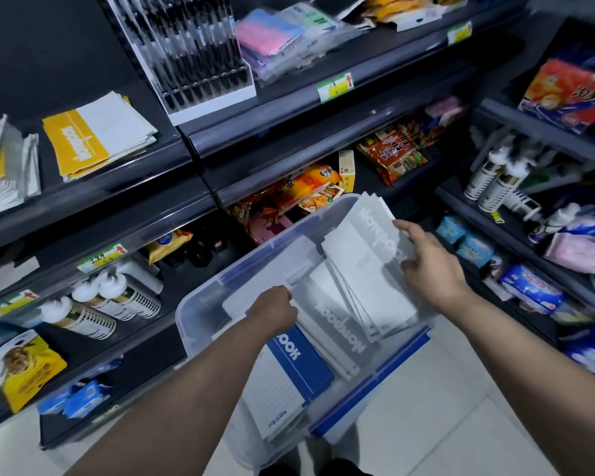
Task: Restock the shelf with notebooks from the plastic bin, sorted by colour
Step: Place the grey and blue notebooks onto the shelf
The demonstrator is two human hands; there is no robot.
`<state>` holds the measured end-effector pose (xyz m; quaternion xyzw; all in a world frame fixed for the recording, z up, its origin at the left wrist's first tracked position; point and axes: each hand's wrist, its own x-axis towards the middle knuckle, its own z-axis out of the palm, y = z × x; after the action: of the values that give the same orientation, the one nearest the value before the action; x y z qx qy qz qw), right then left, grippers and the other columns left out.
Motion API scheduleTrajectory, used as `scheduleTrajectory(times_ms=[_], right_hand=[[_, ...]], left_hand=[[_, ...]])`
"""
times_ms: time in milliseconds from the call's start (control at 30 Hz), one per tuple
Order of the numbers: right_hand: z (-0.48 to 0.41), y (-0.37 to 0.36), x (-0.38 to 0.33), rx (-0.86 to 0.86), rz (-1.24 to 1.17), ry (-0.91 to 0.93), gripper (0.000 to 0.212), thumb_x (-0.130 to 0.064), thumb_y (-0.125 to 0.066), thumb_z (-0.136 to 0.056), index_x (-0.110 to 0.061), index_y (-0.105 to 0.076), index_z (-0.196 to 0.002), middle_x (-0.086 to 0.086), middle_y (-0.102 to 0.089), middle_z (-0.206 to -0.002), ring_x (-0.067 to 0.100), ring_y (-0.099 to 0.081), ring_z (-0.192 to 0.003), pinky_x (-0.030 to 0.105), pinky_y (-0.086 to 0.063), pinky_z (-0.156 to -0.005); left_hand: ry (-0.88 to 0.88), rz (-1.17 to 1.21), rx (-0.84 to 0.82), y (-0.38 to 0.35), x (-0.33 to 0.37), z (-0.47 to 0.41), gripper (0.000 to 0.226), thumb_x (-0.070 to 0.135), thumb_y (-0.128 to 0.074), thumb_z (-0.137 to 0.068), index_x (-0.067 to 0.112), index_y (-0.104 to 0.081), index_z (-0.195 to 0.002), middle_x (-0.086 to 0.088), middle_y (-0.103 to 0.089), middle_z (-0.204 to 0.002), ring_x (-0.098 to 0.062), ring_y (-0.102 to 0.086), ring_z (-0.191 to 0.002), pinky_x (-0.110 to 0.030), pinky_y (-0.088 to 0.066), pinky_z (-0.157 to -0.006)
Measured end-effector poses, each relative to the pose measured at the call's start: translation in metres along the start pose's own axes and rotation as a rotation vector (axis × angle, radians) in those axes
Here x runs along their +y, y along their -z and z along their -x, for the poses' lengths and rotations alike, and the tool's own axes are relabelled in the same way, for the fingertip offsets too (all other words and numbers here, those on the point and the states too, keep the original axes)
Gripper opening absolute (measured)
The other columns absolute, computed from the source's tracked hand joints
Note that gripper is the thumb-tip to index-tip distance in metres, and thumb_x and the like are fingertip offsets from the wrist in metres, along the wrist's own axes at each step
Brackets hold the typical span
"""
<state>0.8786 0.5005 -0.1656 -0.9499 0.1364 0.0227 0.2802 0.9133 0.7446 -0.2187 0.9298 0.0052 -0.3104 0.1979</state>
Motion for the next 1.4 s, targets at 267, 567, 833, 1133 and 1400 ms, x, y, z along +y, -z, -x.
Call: scheduleTrajectory(times_ms=[267, 567, 833, 1133, 1400], right_hand=[[0.006, 0.012, -0.006, 0.089, 0.114, 0.073, 0.077, 0.006, -0.051, -0.085, -0.029, -0.024, -0.148, 0.009, -0.047, -0.119, 0.030, -0.056, -0.093, 0.030, -0.038, -0.072], [-0.006, 0.022, -0.004, 0.008, 0.138, 0.059, 0.083, 0.008, -0.049, -0.082, -0.030, -0.018, -0.149, 0.002, -0.039, -0.107, 0.019, -0.042, -0.075, 0.024, -0.028, -0.053], [-0.012, 0.022, 0.002, -0.009, 0.105, 0.024, 0.084, 0.009, -0.050, -0.082, -0.032, -0.018, -0.148, 0.006, -0.044, -0.113, 0.019, -0.050, -0.076, 0.028, -0.037, -0.061], [-0.009, 0.013, 0.000, -0.044, 0.021, 0.026, 0.082, 0.006, -0.050, -0.087, -0.038, -0.019, -0.148, 0.005, -0.045, -0.114, 0.020, -0.050, -0.080, 0.031, -0.042, -0.064], [-0.008, -0.005, -0.022, -0.047, -0.248, 0.078, 0.076, 0.002, -0.051, -0.088, -0.041, -0.028, -0.147, 0.007, -0.046, -0.130, 0.026, -0.052, -0.114, 0.035, -0.045, -0.089]], left_hand=[[0.231, 0.278, -0.030, -0.044, 0.035, -0.012, 0.025, 0.006, -0.047, -0.094, 0.010, -0.042, -0.069, -0.003, -0.047, -0.075, -0.015, -0.048, -0.064, -0.026, -0.042, -0.059], [0.378, 0.389, 0.045, -0.077, 0.065, -0.032, 0.078, 0.026, -0.074, -0.080, -0.003, -0.031, -0.138, -0.018, -0.041, -0.137, -0.026, -0.052, -0.116, -0.033, -0.054, -0.087], [0.383, 0.462, 0.087, -0.094, 0.065, -0.040, 0.061, 0.018, -0.066, -0.086, -0.001, -0.036, -0.136, -0.018, -0.055, -0.129, -0.026, -0.060, -0.104, -0.034, -0.055, -0.086], [0.135, 0.696, 0.145, -0.042, 0.051, -0.019, 0.032, 0.006, -0.051, -0.090, 0.005, -0.042, -0.121, -0.008, -0.060, -0.098, -0.022, -0.060, -0.082, -0.034, -0.055, -0.062], [-0.137, 0.476, 0.407, 0.035, -0.008, 0.049, 0.073, 0.005, -0.046, -0.091, 0.040, -0.019, -0.150, 0.010, -0.058, -0.117, -0.016, -0.057, -0.100, -0.030, -0.044, -0.082]])
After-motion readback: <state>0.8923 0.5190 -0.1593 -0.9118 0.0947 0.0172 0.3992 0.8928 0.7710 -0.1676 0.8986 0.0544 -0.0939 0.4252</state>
